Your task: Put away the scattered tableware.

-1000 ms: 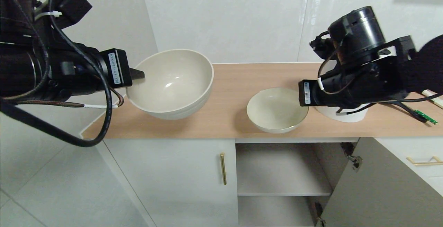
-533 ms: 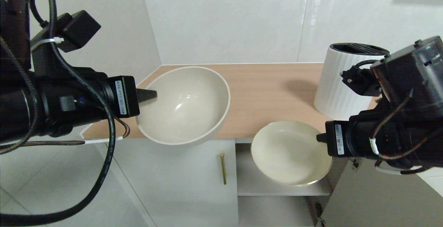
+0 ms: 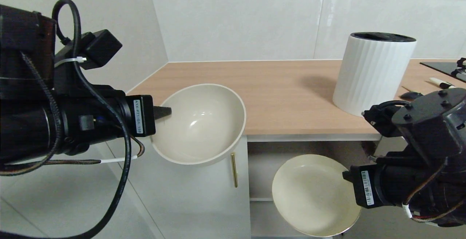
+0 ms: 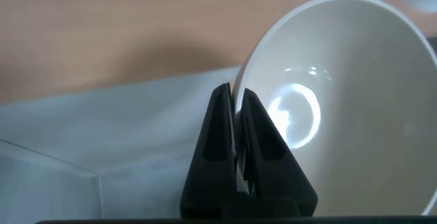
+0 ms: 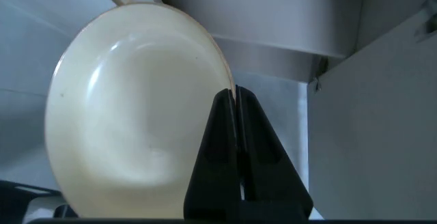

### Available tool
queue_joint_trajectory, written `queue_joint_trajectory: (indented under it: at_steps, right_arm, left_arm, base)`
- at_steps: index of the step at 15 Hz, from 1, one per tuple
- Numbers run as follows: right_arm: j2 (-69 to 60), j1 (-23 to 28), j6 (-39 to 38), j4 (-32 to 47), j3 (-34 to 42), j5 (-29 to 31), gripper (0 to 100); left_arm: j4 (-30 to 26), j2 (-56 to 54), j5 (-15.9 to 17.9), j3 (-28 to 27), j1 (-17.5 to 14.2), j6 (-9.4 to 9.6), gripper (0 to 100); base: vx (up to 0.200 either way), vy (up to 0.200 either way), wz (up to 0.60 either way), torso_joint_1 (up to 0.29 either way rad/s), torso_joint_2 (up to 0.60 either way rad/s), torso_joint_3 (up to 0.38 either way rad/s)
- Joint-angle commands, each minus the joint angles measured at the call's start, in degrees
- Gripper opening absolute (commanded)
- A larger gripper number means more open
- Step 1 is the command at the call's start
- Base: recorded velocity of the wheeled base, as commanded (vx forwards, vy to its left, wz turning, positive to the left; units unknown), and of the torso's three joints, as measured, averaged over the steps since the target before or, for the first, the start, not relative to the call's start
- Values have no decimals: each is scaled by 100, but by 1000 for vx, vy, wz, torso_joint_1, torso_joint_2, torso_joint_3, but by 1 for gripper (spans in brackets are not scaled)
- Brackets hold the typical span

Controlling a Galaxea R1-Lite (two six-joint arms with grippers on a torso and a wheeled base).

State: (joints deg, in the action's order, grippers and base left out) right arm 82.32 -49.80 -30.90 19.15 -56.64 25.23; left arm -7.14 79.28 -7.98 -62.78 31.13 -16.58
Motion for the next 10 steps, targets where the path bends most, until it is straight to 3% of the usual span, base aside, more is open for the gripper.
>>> queue_joint_trajectory:
  at_steps: [1, 10]
  right_arm:
    - [152, -4, -12, 1, 65, -10, 0]
    - [548, -4, -118, -8, 153, -36, 0]
  left_arm:
    - [2, 53, -1, 3, -2, -3, 0]
    - [2, -17, 7, 38, -2, 6, 0]
  base:
    - [0, 0, 0, -129, 456, 320]
    - [0, 0, 0, -90, 445, 358]
